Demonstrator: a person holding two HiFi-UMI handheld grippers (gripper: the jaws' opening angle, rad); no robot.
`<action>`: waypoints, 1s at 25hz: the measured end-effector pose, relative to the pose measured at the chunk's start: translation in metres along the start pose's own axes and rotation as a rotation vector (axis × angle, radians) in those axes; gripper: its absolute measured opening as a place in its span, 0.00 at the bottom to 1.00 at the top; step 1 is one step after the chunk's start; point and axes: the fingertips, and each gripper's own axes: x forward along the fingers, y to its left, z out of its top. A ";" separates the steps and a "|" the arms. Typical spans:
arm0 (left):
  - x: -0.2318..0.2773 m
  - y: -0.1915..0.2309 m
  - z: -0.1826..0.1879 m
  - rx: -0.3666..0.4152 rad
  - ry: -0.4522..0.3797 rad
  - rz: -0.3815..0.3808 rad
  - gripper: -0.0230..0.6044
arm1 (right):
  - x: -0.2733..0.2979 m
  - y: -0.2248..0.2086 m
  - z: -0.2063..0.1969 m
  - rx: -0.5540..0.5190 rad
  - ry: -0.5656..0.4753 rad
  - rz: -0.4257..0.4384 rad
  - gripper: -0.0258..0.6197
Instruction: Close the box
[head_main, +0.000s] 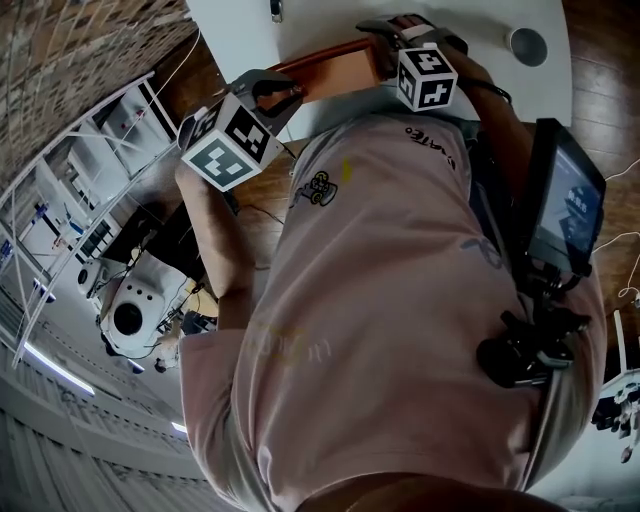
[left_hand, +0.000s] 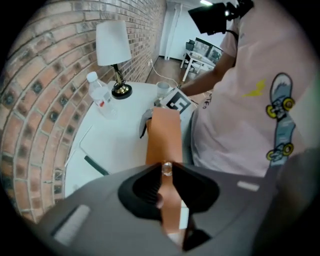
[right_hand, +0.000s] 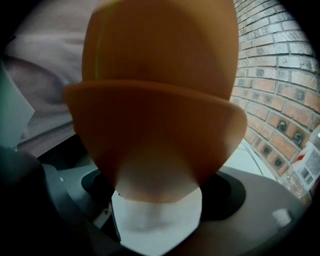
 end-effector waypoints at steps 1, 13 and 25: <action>0.013 0.003 -0.002 0.002 0.011 0.006 0.15 | 0.000 0.000 -0.004 -0.002 0.010 -0.002 0.79; -0.056 0.021 0.013 -0.082 -0.371 0.332 0.14 | -0.076 -0.004 -0.026 0.215 0.079 -0.179 0.79; -0.174 0.031 -0.035 -0.275 -0.759 0.766 0.14 | -0.182 -0.053 0.013 0.733 -0.413 -0.518 0.79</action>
